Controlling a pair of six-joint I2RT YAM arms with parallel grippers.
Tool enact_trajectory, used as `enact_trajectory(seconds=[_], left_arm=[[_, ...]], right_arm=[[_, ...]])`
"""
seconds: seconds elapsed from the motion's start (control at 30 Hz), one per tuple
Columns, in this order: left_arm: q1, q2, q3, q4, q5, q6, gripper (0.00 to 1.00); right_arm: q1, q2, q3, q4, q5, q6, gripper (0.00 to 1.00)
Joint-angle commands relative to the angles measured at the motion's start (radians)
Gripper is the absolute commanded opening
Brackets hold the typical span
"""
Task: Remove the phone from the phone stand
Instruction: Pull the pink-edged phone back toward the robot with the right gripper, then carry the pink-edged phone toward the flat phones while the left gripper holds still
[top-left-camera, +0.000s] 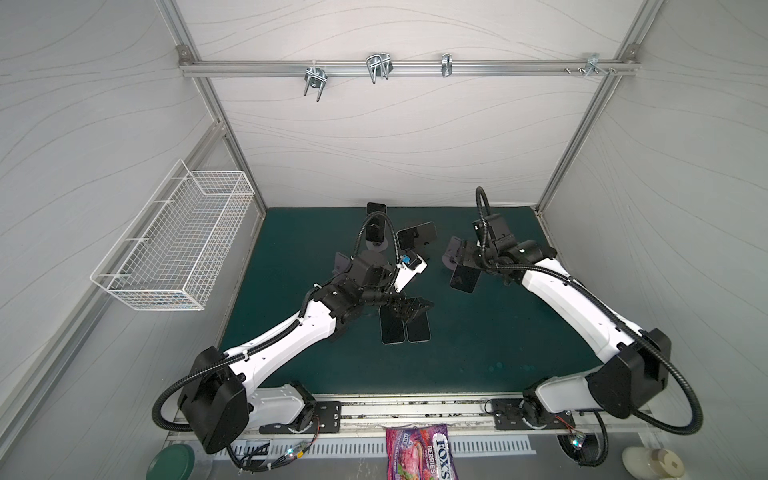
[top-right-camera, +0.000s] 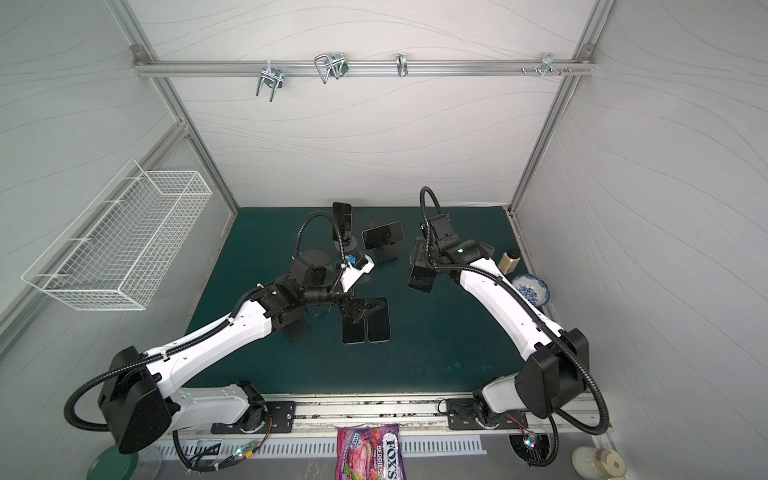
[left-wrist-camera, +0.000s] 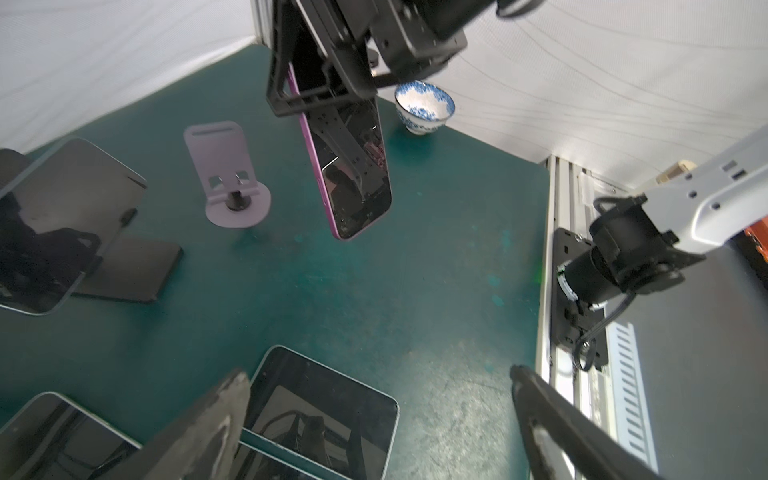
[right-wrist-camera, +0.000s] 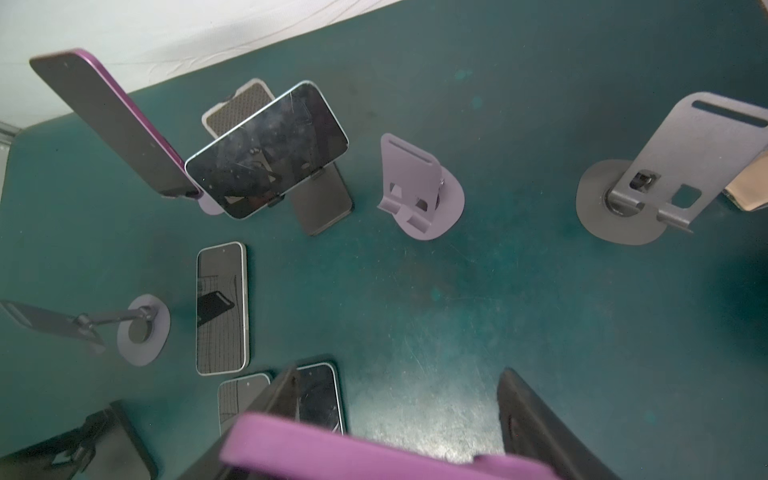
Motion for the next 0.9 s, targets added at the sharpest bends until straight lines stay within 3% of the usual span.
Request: enact_trajectory(seconds=[0.0, 0.57, 0.87], left_arm=[[-0.028, -0.022, -0.011, 0.024, -0.021, 0.047, 0.99], [-0.105, -0.009, -0.048, 0.038, -0.055, 0.056, 0.99], [-0.131, 0.000, -0.045, 0.031, -0.064, 0.054, 0.99]], right_arm=[[0.018, -0.049, -0.008, -0.022, -0.021, 0.015, 0.63], [0.043, -0.123, -0.076, -0.096, -0.071, 0.014, 0.63], [0.043, -0.130, -0.098, -0.101, -0.163, 0.009, 0.63]])
